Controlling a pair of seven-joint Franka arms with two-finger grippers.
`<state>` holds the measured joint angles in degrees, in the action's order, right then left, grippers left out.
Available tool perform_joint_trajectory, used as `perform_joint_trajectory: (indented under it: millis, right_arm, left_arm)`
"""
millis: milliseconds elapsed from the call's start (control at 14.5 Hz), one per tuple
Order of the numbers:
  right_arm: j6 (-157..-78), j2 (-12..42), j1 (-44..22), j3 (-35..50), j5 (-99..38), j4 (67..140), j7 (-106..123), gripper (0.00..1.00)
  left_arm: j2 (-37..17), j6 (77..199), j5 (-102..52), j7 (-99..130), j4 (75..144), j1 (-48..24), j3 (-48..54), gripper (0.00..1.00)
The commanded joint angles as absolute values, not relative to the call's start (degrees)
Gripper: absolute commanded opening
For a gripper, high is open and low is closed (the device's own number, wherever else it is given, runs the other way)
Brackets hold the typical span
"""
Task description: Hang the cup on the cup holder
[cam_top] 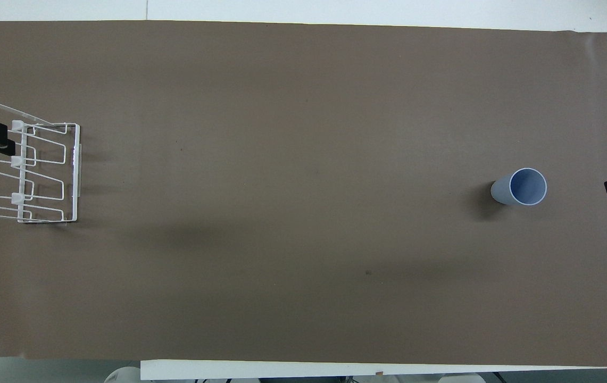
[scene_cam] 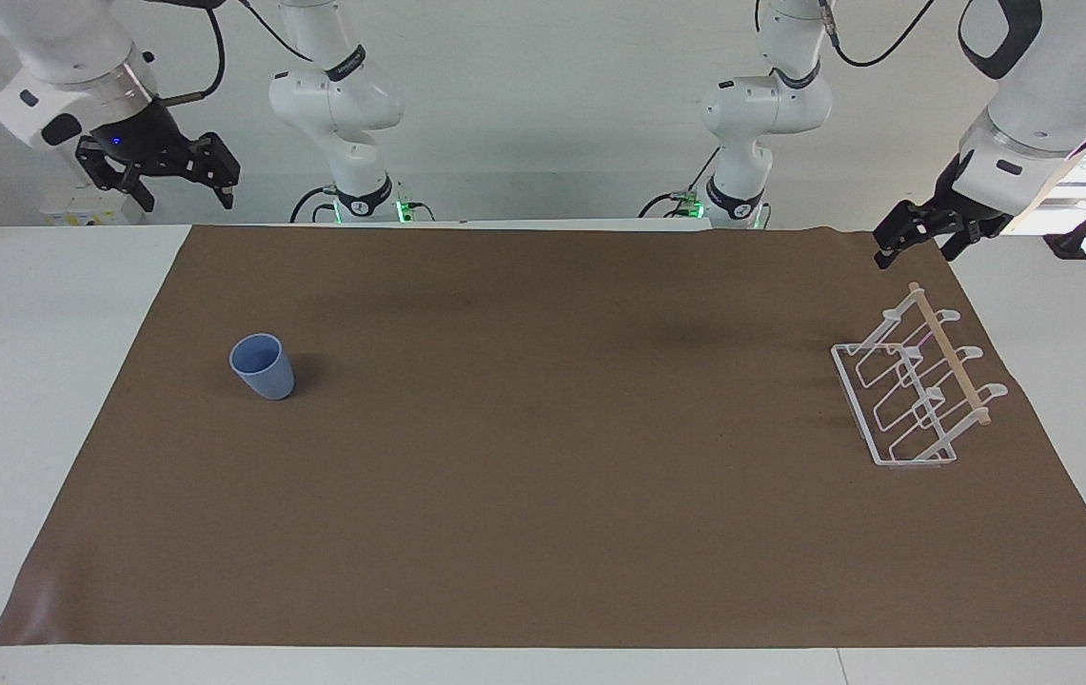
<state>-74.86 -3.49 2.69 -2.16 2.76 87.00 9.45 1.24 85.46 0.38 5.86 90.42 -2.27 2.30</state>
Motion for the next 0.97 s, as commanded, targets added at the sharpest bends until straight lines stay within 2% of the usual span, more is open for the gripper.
perform_joint_trajectory:
  millis: [0,69,208,277,553,692,899]
  right_arm:
    - [-74.79,-4.66,2.99,-2.11,1.76,88.94,11.24,1.0]
    - [-76.97,-5.88,3.6,-2.11,1.67,91.82,11.42,1.0]
    - [-91.42,-10.43,5.44,-2.2,1.58,103.12,12.39,1.0]
    - [-96.19,-11.33,5.71,-2.2,1.58,107.45,13.44,1.0]
    - [-108.87,-5.2,6.5,-2.29,1.49,114.24,16.6,1.0]
    - [-114.23,-2.21,9.48,-2.29,-2.26,117.41,18.71,1.0]
    - [-118.29,0.43,10.02,-2.29,-3.87,119.44,21.61,1.0]
  left_arm:
    - [1.93,84.81,0.35,6.24,91.06,-2.9,1.76,1.0]
    - [1.93,84.73,0.35,6.24,91.14,-2.9,1.76,1.0]
    - [1.93,84.73,0.35,6.24,91.14,-2.9,1.76,1.0]
    - [1.93,84.73,0.35,6.24,91.06,-2.9,1.76,1.0]
    - [1.93,84.73,0.44,6.24,91.14,-2.9,1.76,1.0]
    - [1.93,84.81,0.35,6.24,91.14,-2.9,1.76,1.0]
    - [1.93,84.64,0.35,6.24,91.14,-2.9,1.76,1.0]
